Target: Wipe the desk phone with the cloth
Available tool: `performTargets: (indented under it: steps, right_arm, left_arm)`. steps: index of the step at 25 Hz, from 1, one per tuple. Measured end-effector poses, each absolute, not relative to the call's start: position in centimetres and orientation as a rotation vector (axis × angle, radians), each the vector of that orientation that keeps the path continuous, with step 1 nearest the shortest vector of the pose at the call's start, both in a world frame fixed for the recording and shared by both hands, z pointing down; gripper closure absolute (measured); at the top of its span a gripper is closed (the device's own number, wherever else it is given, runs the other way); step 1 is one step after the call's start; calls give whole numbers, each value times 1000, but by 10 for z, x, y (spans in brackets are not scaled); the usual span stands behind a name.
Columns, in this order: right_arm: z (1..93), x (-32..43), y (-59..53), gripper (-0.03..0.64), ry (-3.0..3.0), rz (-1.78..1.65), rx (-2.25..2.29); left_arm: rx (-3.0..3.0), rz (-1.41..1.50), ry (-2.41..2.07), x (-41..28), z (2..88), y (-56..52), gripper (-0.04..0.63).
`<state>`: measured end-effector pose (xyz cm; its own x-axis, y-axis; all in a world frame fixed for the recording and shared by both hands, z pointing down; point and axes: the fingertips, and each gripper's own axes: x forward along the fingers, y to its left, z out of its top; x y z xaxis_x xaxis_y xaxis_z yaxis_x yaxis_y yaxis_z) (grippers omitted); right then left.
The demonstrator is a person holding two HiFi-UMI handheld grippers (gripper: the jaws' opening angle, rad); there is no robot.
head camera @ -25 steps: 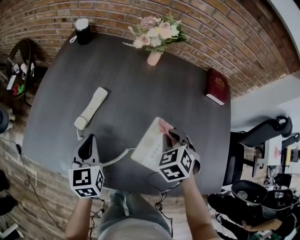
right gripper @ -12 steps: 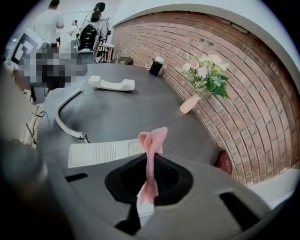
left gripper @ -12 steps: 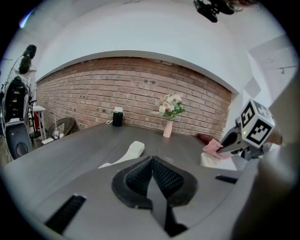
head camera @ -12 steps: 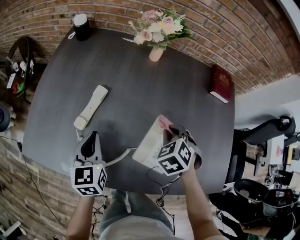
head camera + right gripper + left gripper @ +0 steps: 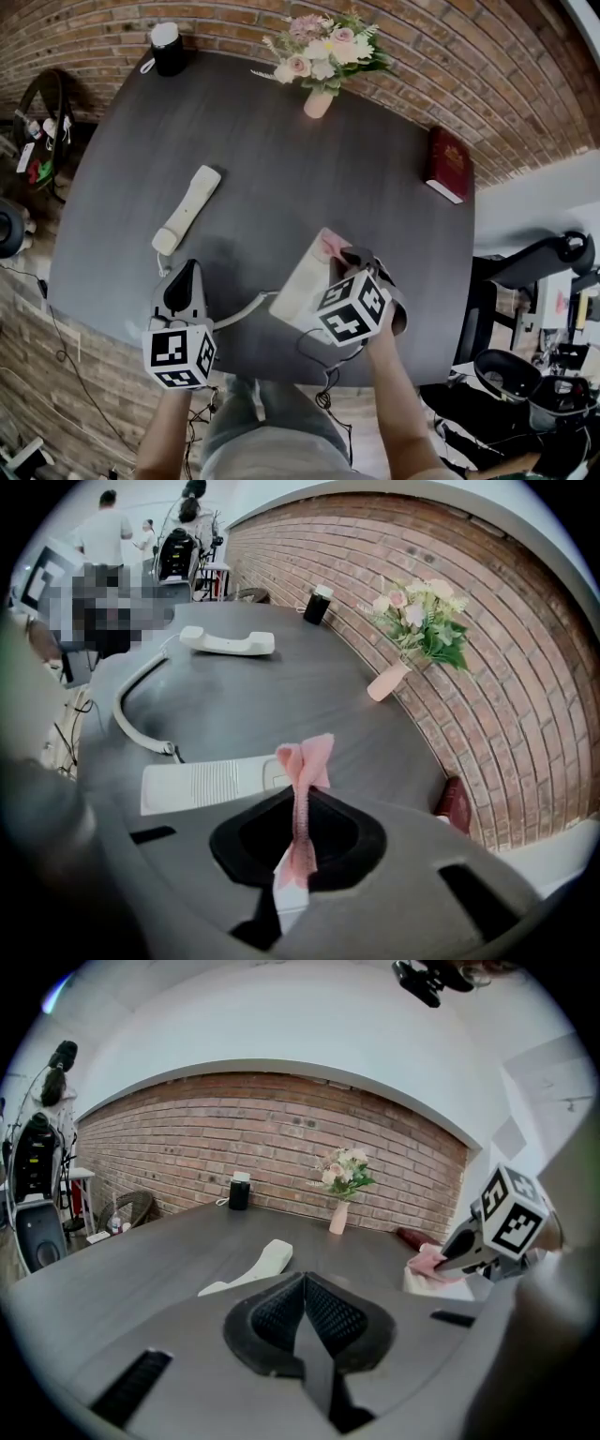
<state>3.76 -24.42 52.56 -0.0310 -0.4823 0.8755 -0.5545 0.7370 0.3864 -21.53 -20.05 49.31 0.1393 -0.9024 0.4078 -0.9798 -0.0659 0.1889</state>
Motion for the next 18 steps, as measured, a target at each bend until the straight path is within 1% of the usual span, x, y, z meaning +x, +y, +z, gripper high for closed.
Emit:
performTargets:
  steps: [18]
  right_arm:
    - [535,23,-215,598,-1673,106,811]
  left_arm:
    - [2006,266,-1799,-225,494,-181,591]
